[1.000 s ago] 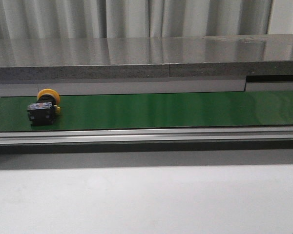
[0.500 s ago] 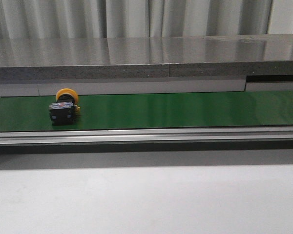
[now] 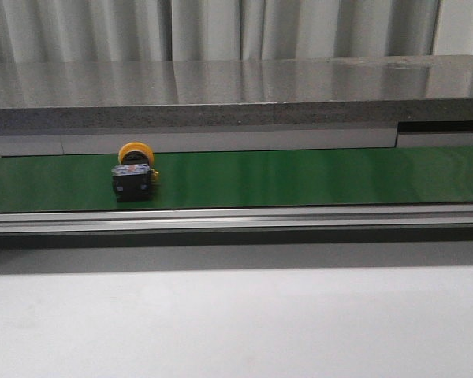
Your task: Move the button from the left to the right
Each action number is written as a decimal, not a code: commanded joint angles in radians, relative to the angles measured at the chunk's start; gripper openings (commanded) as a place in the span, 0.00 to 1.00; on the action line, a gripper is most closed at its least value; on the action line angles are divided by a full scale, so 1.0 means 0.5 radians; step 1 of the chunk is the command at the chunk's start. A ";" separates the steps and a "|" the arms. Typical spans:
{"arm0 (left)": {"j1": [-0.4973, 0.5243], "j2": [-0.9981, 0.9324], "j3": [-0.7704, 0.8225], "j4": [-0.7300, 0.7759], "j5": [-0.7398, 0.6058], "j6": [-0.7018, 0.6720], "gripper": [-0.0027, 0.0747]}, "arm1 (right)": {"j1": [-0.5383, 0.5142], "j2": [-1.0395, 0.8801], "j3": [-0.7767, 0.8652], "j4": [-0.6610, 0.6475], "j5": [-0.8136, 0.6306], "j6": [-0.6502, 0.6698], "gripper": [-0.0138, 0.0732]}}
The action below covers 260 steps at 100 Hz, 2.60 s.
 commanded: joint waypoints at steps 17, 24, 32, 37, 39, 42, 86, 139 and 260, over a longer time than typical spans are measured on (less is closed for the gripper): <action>-0.012 0.011 -0.058 -0.019 -0.159 -0.007 0.01 | -0.015 0.009 -0.197 0.041 -0.148 -0.008 0.08; -0.012 0.011 -0.058 -0.019 -0.159 -0.007 0.01 | -0.015 0.073 -0.288 0.071 -0.083 -0.008 0.08; -0.012 0.011 -0.058 -0.019 -0.159 -0.007 0.01 | -0.015 0.176 -0.397 0.093 0.019 -0.008 0.08; -0.012 0.011 -0.058 -0.019 -0.159 -0.007 0.01 | -0.015 0.256 -0.472 0.093 0.103 -0.008 0.08; -0.012 0.011 -0.058 -0.019 -0.159 -0.007 0.01 | -0.015 0.293 -0.506 0.093 0.143 -0.008 0.08; -0.012 0.011 -0.058 -0.019 -0.159 -0.007 0.01 | -0.015 0.344 -0.563 0.095 0.197 -0.008 0.08; -0.012 0.011 -0.058 -0.019 -0.159 -0.007 0.01 | -0.015 1.181 -1.199 0.100 0.868 -0.008 0.08; -0.012 0.011 -0.058 -0.019 -0.159 -0.007 0.01 | -0.015 1.572 -1.384 0.111 0.964 -0.008 0.09; -0.012 0.011 -0.058 -0.019 -0.159 -0.007 0.01 | 0.072 2.280 -2.084 0.310 1.137 -0.277 0.76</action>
